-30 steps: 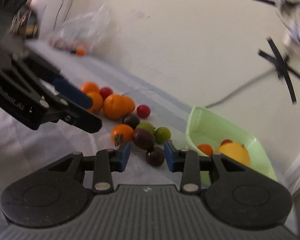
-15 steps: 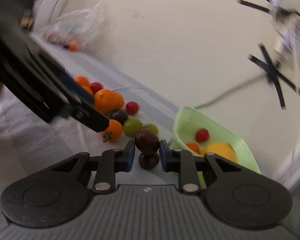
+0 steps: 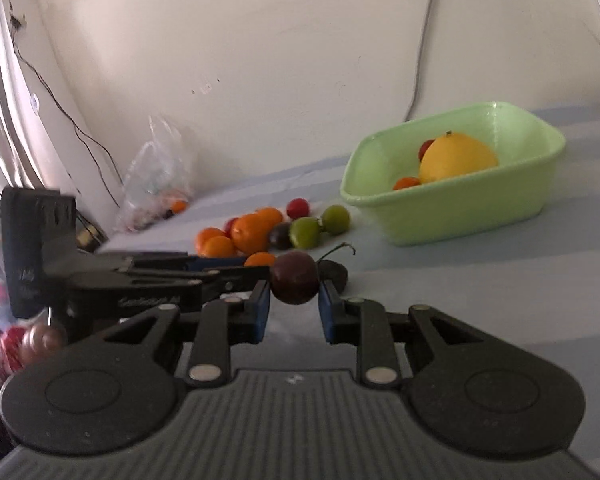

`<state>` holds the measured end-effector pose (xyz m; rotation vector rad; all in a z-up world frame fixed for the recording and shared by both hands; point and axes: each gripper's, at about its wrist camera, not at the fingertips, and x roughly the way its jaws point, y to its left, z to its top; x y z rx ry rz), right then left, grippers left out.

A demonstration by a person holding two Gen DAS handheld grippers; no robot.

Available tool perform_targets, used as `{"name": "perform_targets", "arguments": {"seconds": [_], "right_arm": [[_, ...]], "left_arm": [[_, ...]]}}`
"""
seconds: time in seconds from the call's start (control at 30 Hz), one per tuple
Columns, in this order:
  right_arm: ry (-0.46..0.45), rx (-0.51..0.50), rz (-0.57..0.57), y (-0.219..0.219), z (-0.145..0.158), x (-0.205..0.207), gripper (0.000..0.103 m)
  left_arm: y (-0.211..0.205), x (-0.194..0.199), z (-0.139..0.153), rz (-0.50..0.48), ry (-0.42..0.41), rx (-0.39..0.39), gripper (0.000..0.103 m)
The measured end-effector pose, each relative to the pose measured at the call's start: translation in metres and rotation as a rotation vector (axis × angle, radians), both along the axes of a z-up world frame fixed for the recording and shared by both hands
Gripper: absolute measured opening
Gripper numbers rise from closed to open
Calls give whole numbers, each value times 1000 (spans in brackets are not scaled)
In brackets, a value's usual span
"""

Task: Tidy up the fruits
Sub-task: 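Lower the orange tomato into the basin and open the left tool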

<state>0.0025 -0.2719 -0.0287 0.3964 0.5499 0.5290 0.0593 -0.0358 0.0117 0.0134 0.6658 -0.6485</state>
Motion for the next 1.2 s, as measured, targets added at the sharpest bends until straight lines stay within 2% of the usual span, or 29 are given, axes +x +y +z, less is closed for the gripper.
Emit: {"name": "perform_targets", "arguments": {"seconds": [0.1, 0.3, 0.47, 0.57, 0.7, 0.9, 1.03, 1.1, 1.2], "right_arm": [[-3, 26, 34, 5, 3, -5, 29], [-24, -83, 153, 39, 3, -14, 29], [-102, -273, 234, 85, 2, -30, 29], [-111, -263, 230, 89, 3, -29, 29], [-152, -196, 133, 59, 19, -18, 29], [-248, -178, -147, 3, 46, 4, 27], [-242, -194, -269, -32, 46, 25, 27], [-215, -215, -306, -43, 40, 36, 28], [-183, -190, -325, -59, 31, 45, 28]], "left_arm": [[12, -10, 5, -11, 23, -54, 32], [39, -25, 5, 28, 58, -99, 32], [58, -32, 4, 77, 66, -105, 32], [64, -31, 9, 86, 69, -121, 32], [55, -21, 27, 52, 33, -130, 32], [0, 23, 59, -36, -55, -149, 32], [-48, 68, 55, -70, -18, -149, 32], [-67, 87, 49, -64, 9, -125, 32], [-89, 108, 41, -56, 24, -79, 32]]}}
